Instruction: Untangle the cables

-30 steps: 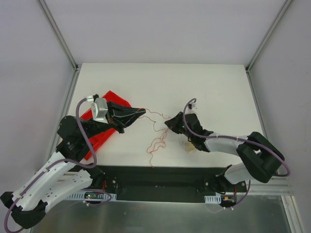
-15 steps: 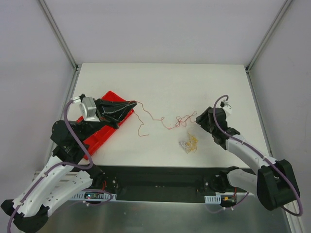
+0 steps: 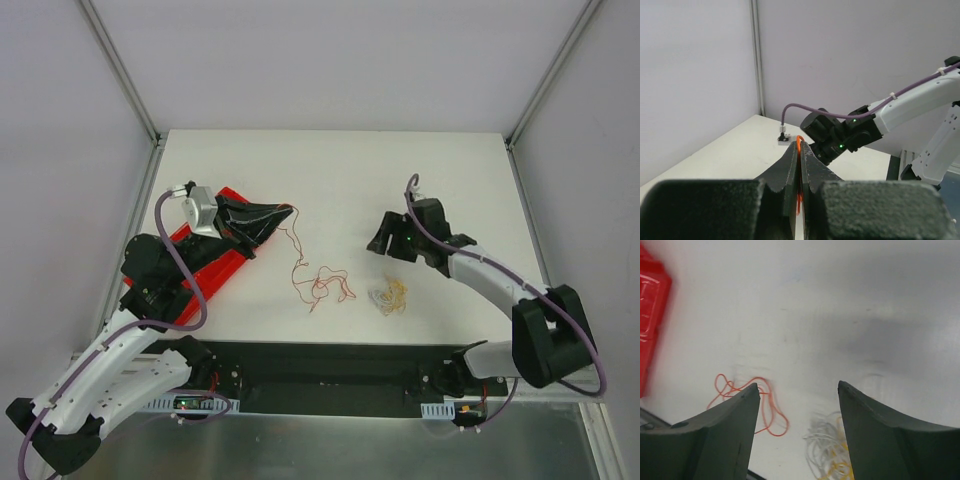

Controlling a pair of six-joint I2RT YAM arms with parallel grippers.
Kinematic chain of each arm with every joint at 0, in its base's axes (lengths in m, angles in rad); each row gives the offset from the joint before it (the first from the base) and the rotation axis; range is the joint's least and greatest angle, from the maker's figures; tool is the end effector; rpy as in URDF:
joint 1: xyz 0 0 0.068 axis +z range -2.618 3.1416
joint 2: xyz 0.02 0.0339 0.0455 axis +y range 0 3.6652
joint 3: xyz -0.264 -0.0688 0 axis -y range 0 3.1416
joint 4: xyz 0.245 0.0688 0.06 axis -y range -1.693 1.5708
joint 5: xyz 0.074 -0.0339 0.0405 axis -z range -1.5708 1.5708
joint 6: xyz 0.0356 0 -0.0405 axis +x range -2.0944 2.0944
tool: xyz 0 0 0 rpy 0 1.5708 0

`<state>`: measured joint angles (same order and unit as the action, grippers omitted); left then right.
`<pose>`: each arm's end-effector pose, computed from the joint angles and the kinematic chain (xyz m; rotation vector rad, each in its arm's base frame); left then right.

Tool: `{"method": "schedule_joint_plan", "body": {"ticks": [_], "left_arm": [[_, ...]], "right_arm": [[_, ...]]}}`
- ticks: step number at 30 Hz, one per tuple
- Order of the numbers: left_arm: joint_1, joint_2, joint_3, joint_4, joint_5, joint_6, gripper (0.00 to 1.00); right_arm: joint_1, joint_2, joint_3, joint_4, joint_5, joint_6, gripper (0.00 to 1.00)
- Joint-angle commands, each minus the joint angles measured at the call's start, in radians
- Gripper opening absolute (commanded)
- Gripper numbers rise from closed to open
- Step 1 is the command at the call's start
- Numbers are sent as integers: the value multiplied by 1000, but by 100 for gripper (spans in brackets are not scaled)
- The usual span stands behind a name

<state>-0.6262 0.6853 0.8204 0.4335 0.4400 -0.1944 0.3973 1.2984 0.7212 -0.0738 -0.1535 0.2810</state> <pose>0.1044 -0.0942 0.4302 0.6297 0.9135 -0.9587 0.2504 0.1110 0.2182 -0.2179 2.2572 0.5377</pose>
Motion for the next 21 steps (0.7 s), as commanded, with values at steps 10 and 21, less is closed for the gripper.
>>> {"method": "schedule_joint_plan", "body": {"ticks": [10,21], "left_arm": [[14,-27,26,33,6,24,0],[14,-63,58,11,12,27,0]], "right_arm": [[336,377,328,-77,-118,228,59],[388,550,423,-87,-150,274,55]]}}
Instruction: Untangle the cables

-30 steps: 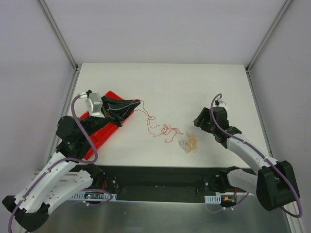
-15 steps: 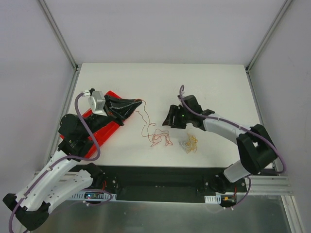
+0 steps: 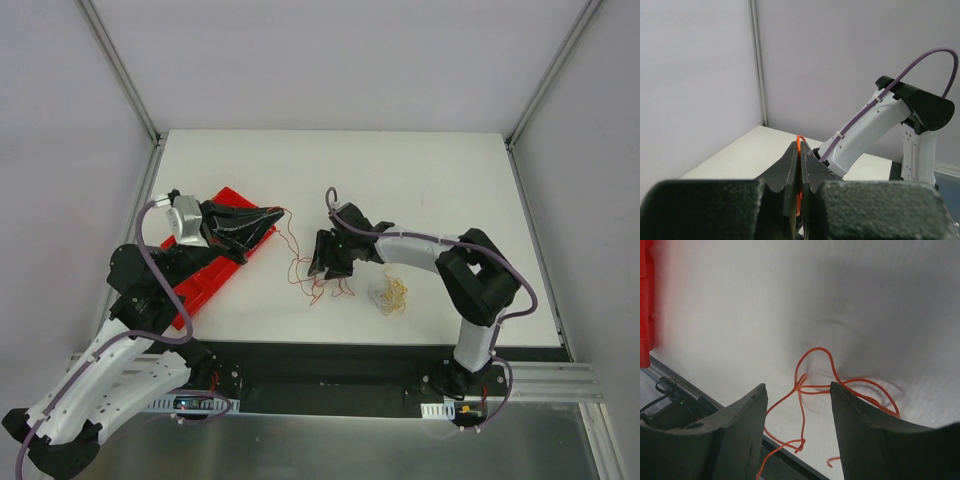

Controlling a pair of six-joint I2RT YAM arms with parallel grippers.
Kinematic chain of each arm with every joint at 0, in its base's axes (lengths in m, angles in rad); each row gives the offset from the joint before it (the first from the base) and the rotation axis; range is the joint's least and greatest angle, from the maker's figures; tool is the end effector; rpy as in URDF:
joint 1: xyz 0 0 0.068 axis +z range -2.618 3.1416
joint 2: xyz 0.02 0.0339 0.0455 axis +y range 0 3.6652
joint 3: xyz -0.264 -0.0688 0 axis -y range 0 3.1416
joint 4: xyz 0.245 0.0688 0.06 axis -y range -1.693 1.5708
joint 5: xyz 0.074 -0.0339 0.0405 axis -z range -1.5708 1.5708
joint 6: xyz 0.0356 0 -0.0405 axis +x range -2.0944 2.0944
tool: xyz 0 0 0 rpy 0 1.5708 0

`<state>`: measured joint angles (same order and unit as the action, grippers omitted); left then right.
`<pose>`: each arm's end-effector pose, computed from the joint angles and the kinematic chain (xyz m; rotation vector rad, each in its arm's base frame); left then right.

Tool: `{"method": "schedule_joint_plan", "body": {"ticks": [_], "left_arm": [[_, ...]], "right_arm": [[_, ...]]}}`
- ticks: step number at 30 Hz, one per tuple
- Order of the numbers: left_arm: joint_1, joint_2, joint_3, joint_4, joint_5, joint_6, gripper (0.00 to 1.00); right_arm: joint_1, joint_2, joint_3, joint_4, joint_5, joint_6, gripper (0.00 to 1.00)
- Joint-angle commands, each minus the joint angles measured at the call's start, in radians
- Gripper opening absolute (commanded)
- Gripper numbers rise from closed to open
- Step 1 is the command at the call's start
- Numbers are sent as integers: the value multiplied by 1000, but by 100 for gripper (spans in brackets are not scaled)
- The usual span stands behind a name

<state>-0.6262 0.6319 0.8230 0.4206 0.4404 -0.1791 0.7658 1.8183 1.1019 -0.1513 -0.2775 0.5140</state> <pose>0.0908 -0.0844 0.4359 0.6294 0.8633 -0.9415 0.2663 0.2696 0.1713 -0.4594 2.5674 0.8622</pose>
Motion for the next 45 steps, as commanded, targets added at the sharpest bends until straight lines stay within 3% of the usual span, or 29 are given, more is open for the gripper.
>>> {"method": "schedule_joint_plan", "body": {"ticks": [1,4,7,11,15,23,28,32,38,41,45], "left_arm": [[14,-11,68,20,12,7,0],[14,-32,123,-12,-2,7,0],[14,-60,212,-107,-107,29,0],[14,-84,342,-192,-202,62,0],[14,-60,491,-247,-250,89,0],[14,48,722,-335,-299,110,0],[14,115,703,-416,-339,95,0],[14,158,615,-516,-484,130,0],[20,259,531,-516,-676,262,0],[65,330,527,-506,-687,277,0],[204,397,504,-505,-658,195,0]], "right_arm": [[18,32,36,-4,-16,49,51],[-5,12,13,-43,82,66,45],[-63,-49,-66,-59,173,95,45],[-196,-103,-168,16,123,106,48],[-246,-126,-120,-114,227,58,53],[-431,-80,-154,-83,67,15,55],[-425,-106,-223,36,15,3,56],[-401,-146,-254,78,24,-18,56],[-364,-165,-257,76,35,-49,56],[-365,-156,-249,78,23,-57,56],[-368,-143,-241,79,6,-66,56]]}}
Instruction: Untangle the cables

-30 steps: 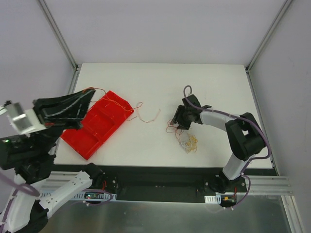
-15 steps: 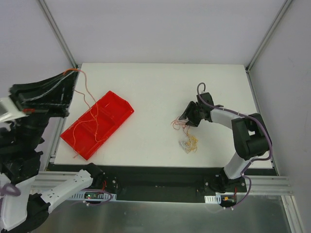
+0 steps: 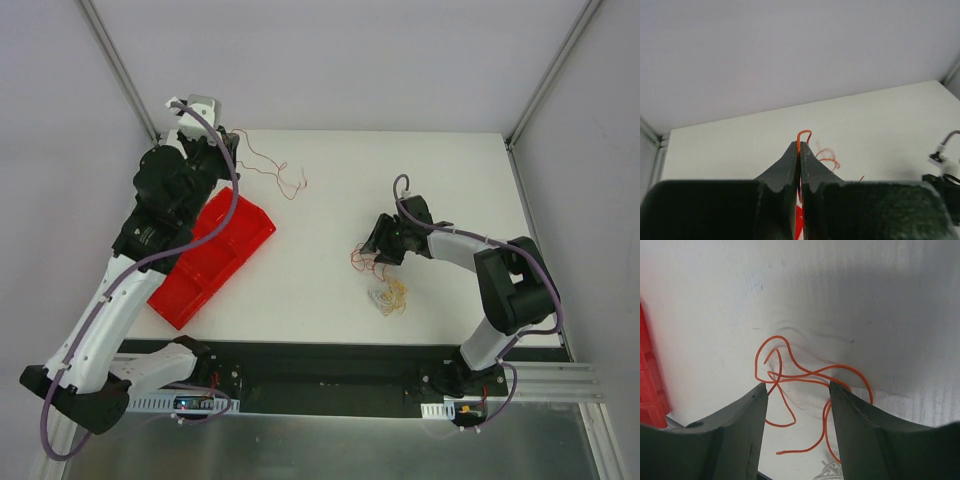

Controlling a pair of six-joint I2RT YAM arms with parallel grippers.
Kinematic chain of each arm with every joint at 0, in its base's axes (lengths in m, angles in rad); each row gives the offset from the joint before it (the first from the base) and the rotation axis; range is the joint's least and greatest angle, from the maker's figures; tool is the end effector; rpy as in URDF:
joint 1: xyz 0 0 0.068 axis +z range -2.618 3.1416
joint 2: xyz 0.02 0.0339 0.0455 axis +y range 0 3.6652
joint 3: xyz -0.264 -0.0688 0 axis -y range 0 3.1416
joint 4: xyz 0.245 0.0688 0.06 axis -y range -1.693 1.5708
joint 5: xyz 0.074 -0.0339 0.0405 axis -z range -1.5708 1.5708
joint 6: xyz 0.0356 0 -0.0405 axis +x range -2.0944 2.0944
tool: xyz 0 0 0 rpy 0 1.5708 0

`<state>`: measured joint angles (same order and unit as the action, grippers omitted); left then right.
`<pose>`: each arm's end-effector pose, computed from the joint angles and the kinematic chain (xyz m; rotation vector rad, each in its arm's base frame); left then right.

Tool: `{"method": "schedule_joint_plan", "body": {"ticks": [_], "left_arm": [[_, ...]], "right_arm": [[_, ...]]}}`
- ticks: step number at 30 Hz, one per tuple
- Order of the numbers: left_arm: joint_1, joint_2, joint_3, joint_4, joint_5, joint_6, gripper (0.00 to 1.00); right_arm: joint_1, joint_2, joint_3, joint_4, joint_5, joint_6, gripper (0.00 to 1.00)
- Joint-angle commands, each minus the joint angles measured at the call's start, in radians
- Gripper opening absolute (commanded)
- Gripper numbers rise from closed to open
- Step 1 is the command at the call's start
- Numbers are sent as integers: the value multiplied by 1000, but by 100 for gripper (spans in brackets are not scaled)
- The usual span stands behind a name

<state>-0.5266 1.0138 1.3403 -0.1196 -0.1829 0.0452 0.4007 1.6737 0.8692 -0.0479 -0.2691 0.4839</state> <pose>0.1761 -0.0949 0.4954 0.2369 1.3523 -0.2791 0.3016 0.1380 0.1596 -0.0231 2.5147 0.7109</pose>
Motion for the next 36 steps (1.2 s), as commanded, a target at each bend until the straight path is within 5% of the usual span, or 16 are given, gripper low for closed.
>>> {"method": "schedule_joint_plan", "body": {"ticks": [1,12,36], "left_arm": [[135,25,-21,37,-21,-42,0],[278,52,-96,107,25,-153,0],[283,-60,-79,189,36,-90,0]], "right_arm": [[-5,4,-7,-24,-5,-37,56],[-31,37,4,-6,-71,-53,56],[-34,78,42,-20,-108,-68,56]]}}
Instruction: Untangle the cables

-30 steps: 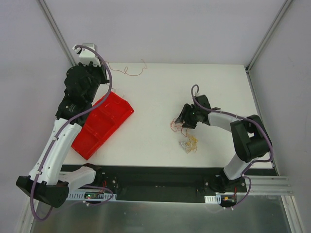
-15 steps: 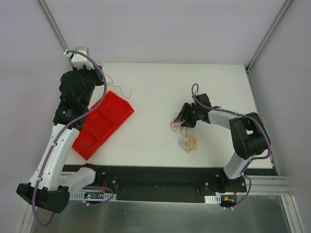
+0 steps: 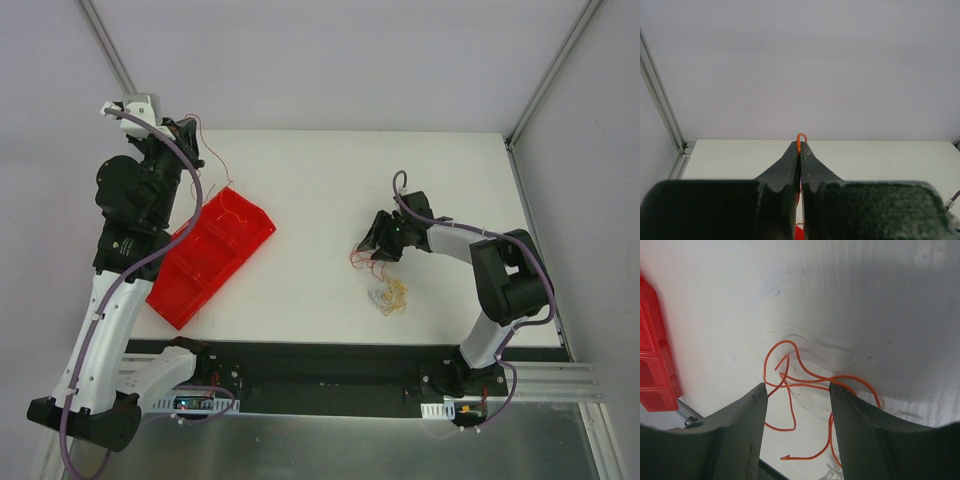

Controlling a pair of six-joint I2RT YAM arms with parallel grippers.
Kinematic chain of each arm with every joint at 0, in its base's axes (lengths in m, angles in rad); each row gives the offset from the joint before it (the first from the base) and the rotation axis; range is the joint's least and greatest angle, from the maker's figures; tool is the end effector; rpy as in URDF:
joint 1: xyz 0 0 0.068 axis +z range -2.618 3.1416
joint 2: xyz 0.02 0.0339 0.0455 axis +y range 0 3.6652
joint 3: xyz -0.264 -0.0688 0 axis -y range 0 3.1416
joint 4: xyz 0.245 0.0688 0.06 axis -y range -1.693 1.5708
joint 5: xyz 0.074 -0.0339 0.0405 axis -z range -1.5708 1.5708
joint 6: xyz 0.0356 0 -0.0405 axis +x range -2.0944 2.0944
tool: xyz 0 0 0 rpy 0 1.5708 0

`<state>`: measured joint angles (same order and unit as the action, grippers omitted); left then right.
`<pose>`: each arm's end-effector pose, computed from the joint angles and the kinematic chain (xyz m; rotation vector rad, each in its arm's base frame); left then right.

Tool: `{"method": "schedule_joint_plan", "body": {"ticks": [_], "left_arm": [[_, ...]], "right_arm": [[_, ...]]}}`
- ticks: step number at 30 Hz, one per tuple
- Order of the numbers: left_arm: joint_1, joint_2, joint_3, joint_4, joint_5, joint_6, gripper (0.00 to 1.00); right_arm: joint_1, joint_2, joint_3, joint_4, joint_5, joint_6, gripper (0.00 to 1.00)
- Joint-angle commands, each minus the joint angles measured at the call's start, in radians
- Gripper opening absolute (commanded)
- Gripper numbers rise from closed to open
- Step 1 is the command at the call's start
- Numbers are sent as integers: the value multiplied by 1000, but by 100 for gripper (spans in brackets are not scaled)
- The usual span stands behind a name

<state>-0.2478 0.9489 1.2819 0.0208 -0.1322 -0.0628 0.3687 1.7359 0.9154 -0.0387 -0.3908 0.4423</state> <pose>0.1763 -0.0398 0.5027 -0.0027 1.2224 -0.1906 0.3161 0.1367 0.1546 -0.0923 2.5188 0.8257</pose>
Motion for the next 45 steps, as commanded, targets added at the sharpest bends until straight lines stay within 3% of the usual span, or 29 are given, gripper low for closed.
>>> {"method": "schedule_joint_plan", "body": {"ticks": [1,9,22,38,45], "left_arm": [[4,5,-30,51,-18,20,0],[13,45,-124,108,-43,34,0],[120,178,-210,159,-12,-49,0],[128,456,-280,159,-92,-261,0],[157,559,-265,51,-144,-433,0]], "right_arm": [[-4,16,-1,-30,12,-25,56],[-5,14,-7,-20,7,-24,56],[-10,14,-12,-17,-5,-27,57],[-19,-2,-32,-6,-5,-28,57],[-24,-12,-39,-10,1,-33,57]]}}
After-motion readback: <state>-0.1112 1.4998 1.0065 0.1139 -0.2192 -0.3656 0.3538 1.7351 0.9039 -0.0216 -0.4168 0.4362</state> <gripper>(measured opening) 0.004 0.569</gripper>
